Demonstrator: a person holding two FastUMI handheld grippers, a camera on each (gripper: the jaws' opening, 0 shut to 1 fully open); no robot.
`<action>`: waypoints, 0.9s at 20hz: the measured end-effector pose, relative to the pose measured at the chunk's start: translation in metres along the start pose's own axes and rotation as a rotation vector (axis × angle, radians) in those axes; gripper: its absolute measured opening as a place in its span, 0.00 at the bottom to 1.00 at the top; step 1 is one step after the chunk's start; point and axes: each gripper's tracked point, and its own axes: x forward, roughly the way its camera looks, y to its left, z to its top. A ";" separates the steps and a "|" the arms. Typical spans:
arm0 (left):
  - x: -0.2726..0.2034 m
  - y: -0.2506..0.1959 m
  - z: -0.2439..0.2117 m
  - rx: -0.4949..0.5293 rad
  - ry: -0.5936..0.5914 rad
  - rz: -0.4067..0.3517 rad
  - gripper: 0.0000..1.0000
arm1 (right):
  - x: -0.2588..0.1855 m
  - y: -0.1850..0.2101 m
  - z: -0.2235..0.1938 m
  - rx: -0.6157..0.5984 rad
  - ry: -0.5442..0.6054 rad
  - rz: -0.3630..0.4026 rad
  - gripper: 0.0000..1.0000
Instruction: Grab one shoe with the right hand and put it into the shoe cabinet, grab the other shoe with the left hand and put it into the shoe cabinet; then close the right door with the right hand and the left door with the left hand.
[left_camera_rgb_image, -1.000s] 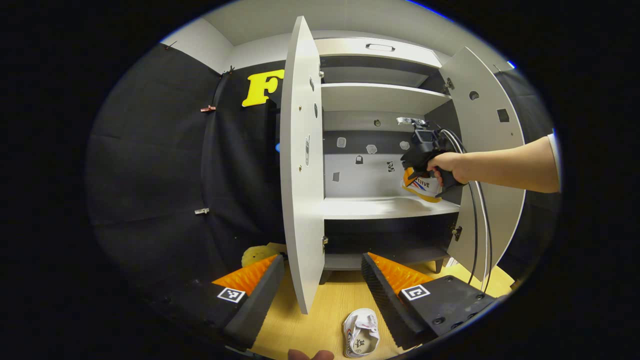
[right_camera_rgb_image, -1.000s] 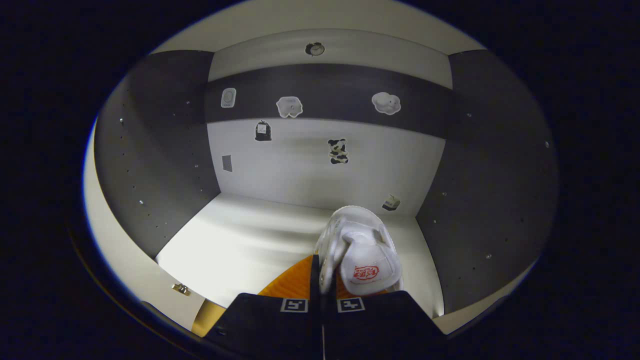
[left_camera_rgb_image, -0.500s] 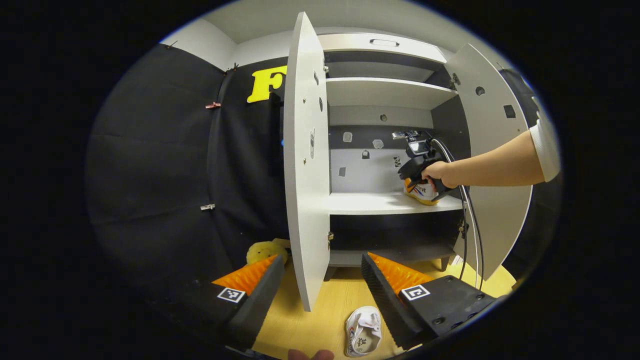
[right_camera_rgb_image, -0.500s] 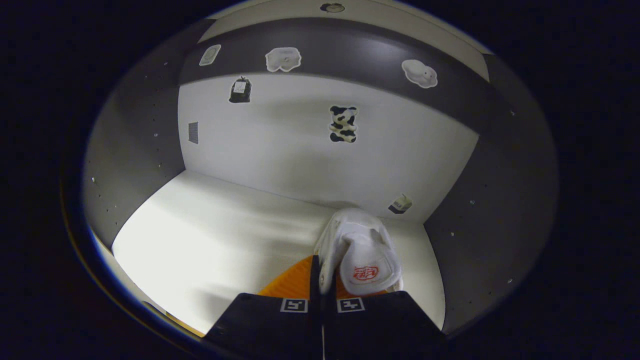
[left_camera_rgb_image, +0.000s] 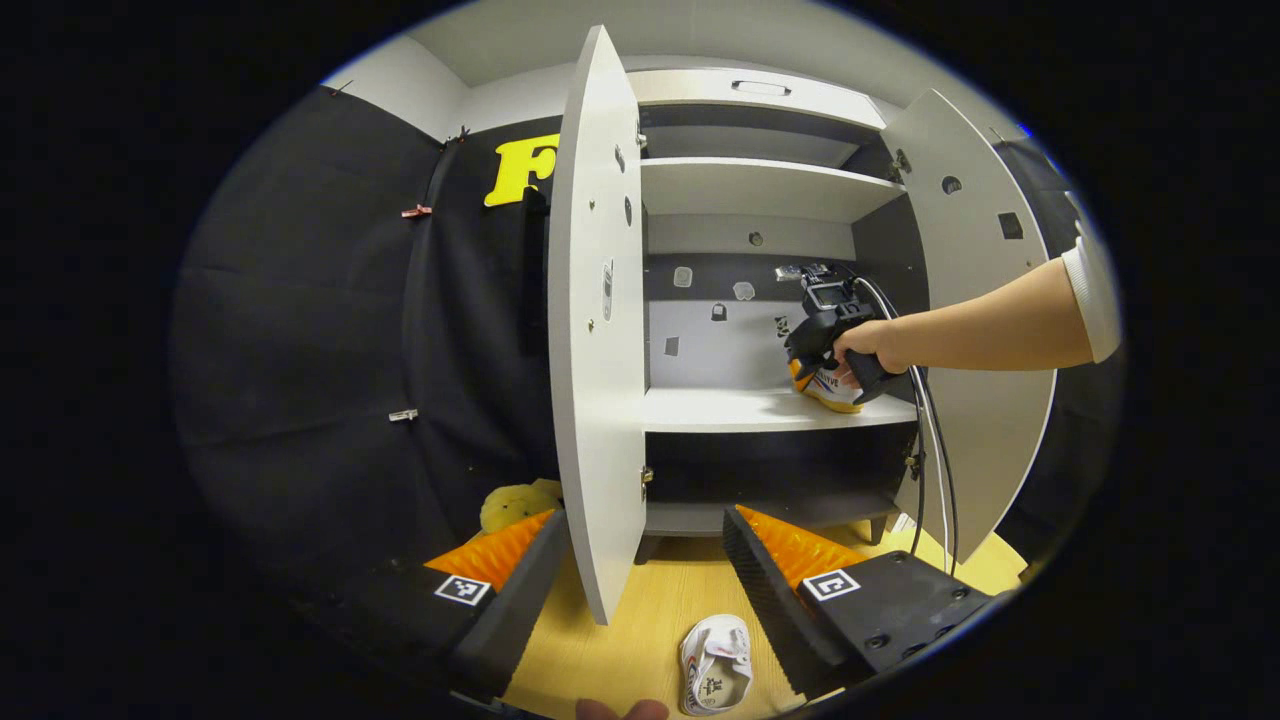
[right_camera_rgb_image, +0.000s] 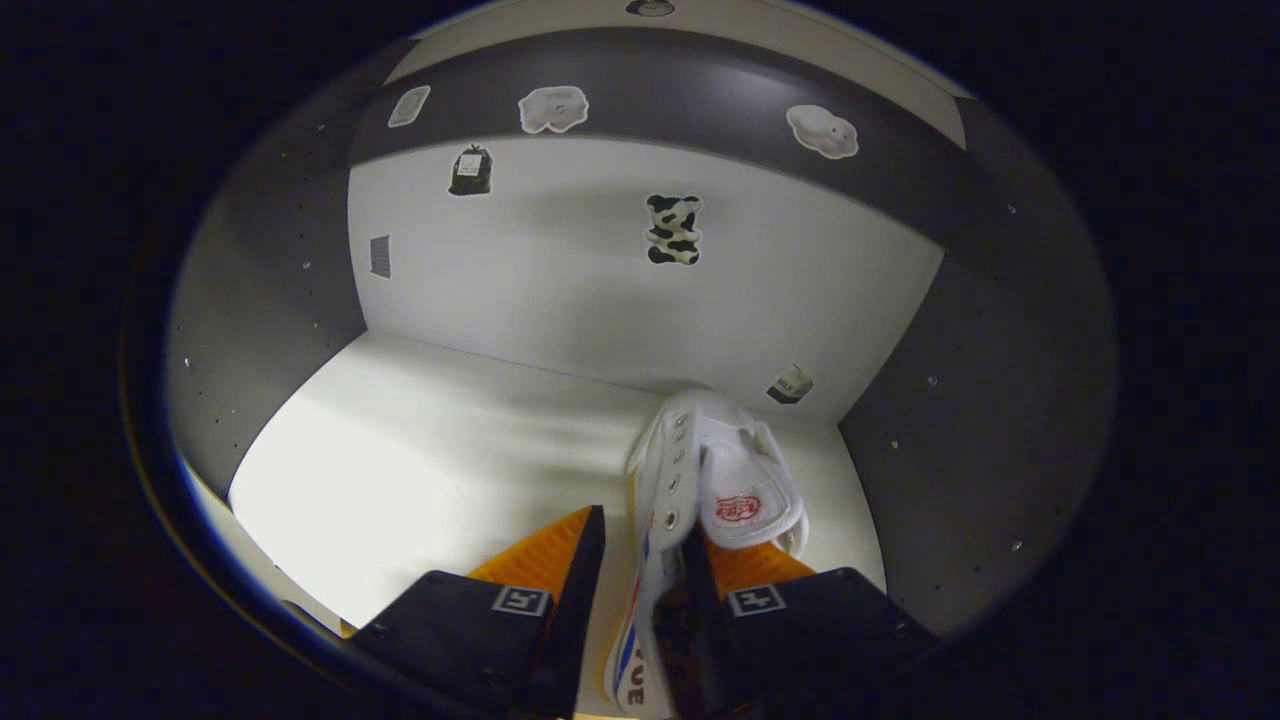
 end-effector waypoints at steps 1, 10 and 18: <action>-0.002 -0.002 0.000 -0.002 -0.003 -0.005 0.97 | -0.004 0.003 0.000 0.006 -0.004 0.010 0.60; -0.014 -0.005 0.003 0.008 -0.032 -0.028 0.97 | -0.100 0.004 0.023 0.060 -0.249 0.035 0.99; -0.019 -0.002 0.005 0.035 -0.077 -0.032 0.97 | -0.249 -0.002 -0.004 0.147 -0.515 0.082 0.98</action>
